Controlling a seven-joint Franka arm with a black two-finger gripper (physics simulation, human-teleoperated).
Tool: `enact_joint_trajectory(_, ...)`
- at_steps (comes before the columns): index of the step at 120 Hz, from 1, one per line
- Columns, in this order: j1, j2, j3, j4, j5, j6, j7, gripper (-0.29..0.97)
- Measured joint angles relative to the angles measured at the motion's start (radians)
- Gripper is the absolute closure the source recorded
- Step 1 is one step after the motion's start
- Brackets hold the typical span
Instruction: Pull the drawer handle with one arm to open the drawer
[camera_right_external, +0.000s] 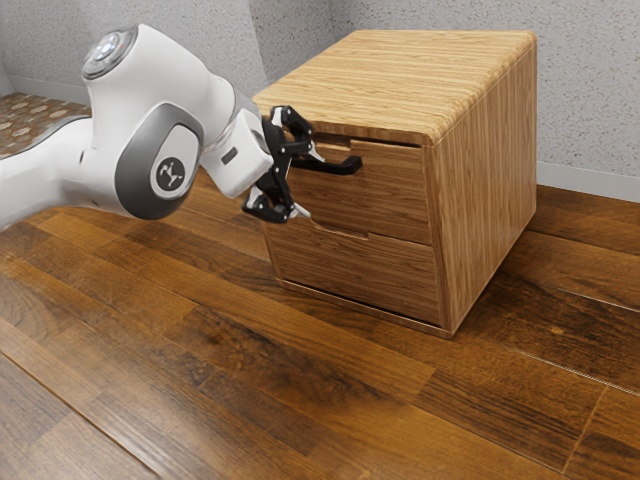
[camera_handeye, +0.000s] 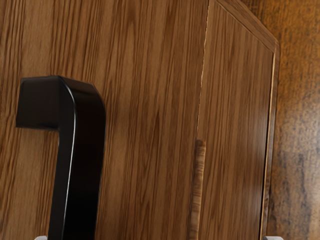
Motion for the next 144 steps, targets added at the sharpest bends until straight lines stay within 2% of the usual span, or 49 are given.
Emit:
enact_joint_trajectory(53,-0.004,-0.082,0.007,-0.082,0.002,-0.006,-0.012,0.32)
enact_joint_trajectory(100,-0.002,-0.249,0.007,-0.235,0.004,-0.011,-0.016,0.37)
enact_joint_trajectory(128,-0.001,-0.329,0.006,-0.32,0.004,-0.012,-0.018,0.29)
enact_joint_trajectory(144,-0.004,-0.362,0.006,-0.353,0.003,-0.013,-0.019,0.31)
